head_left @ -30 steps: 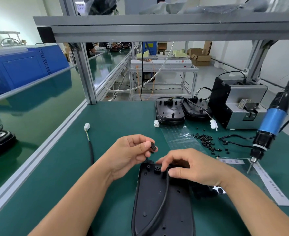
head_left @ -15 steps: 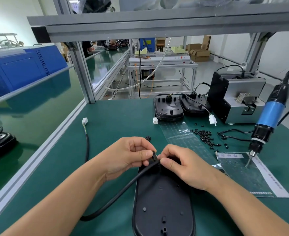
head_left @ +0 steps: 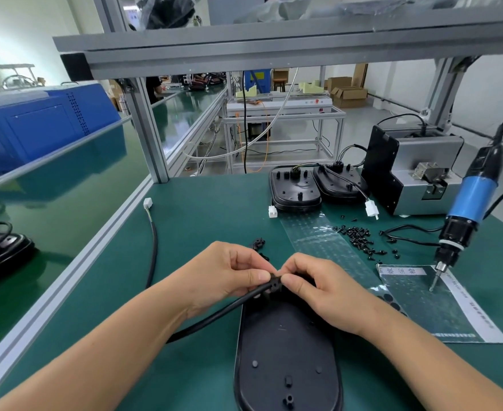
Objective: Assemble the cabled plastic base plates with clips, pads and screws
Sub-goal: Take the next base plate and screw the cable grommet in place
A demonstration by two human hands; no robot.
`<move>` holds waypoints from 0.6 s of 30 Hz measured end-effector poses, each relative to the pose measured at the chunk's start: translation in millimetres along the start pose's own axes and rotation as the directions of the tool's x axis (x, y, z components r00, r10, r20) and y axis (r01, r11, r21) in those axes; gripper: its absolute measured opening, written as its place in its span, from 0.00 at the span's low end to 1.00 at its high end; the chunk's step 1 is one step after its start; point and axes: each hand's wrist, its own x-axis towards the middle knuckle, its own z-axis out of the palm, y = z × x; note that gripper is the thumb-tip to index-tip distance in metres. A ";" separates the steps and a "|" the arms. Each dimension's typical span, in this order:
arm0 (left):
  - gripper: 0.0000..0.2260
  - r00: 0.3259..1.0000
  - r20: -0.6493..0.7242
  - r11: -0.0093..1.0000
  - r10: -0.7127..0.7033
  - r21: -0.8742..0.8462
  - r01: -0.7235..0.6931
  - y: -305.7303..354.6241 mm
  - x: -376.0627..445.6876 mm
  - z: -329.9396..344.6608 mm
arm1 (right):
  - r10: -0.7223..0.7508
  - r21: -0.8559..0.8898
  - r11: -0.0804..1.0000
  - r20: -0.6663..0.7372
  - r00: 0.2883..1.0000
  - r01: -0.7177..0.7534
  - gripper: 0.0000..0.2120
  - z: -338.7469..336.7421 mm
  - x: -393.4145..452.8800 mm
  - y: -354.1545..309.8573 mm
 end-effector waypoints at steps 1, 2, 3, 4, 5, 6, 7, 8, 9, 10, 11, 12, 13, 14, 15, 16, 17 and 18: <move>0.05 1.000 0.003 1.000 0.000 0.011 0.000 1.5 -0.8 0.9 | -0.004 0.000 1.000 0.006 1.000 0.004 0.04 -0.4 0.0 -0.1; 0.05 1.000 0.001 1.000 -0.008 0.022 0.008 3.0 -1.7 1.3 | -0.005 0.000 1.000 0.008 1.000 0.005 0.04 -0.7 -0.3 -0.2; 0.05 1.000 -0.002 0.999 -0.021 0.039 0.021 4.7 -2.7 1.1 | -0.006 0.002 1.000 0.007 1.000 0.006 0.03 -1.1 -0.2 -0.4; 0.04 0.999 -0.003 0.997 -0.032 0.070 0.032 6.9 -3.7 0.0 | -0.008 0.006 1.000 0.006 1.000 0.008 0.03 -1.2 -0.2 -0.5; 0.04 0.999 -0.004 0.992 -0.032 0.123 0.033 8.9 -4.9 -1.1 | -0.015 0.011 1.000 0.011 1.000 0.014 0.03 -0.7 0.0 -0.9; 0.05 1.000 -0.009 0.979 -0.021 0.202 0.023 10.6 -6.2 -1.8 | -0.025 0.017 1.000 0.019 0.999 0.025 0.03 0.4 -0.1 -1.4; 0.07 1.000 -0.019 0.954 -0.002 0.300 0.008 12.3 -7.6 -1.3 | -0.039 0.025 0.999 0.025 0.999 0.038 0.04 2.4 -0.2 -1.8; 0.08 0.999 -0.038 0.916 0.022 0.402 -0.005 13.9 -8.7 0.7 | -0.050 0.032 0.998 0.021 0.999 0.049 0.04 4.5 -0.3 -1.9; 0.08 0.996 -0.073 0.872 0.051 0.490 -0.009 14.7 -9.6 4.4 | -0.054 0.040 0.998 0.007 0.999 0.053 0.03 6.8 -0.3 -1.7; 0.08 0.988 -0.127 0.831 0.084 0.556 0.001 14.3 -9.7 9.0 | -0.049 0.051 0.997 -0.014 0.999 0.050 0.03 8.8 -0.6 -1.5; 0.07 0.975 -0.188 0.798 0.117 0.602 0.020 12.8 -9.3 13.7 | -0.041 0.064 0.997 -0.035 0.999 0.043 0.04 10.4 -0.6 -1.2; 0.05 0.960 -0.240 0.779 0.146 0.625 0.038 10.9 -8.7 17.6 | -0.037 0.073 0.997 -0.048 0.998 0.041 0.04 11.3 -0.6 -0.8; 0.05 0.948 -0.274 0.782 0.160 0.622 0.048 8.1 -8.0 19.8 | -0.039 0.071 0.997 -0.053 0.998 0.043 0.05 11.9 -0.3 -0.4; 0.04 0.945 -0.290 0.809 0.153 0.586 0.049 5.2 -7.4 20.5 | -0.043 0.063 0.997 -0.054 0.998 0.046 0.05 12.2 -0.1 -0.1; 0.04 0.949 -0.288 0.853 0.128 0.521 0.043 2.8 -7.5 20.0 | -0.045 0.053 0.997 -0.058 0.997 0.048 0.04 12.5 0.2 0.3; 0.03 0.958 -0.270 0.895 0.097 0.445 0.035 1.3 -8.8 18.9 | -0.045 0.045 0.998 -0.064 0.997 0.048 0.04 12.8 0.3 0.8; 0.03 0.966 -0.247 0.926 0.073 0.377 0.026 0.1 -10.8 17.4 | -0.047 0.036 0.998 -0.071 0.996 0.049 0.05 13.2 0.5 1.2; 0.05 0.971 -0.230 0.944 0.062 0.330 0.018 -1.2 -12.7 15.7 | -0.048 0.028 0.998 -0.076 0.996 0.051 0.05 13.5 0.5 1.5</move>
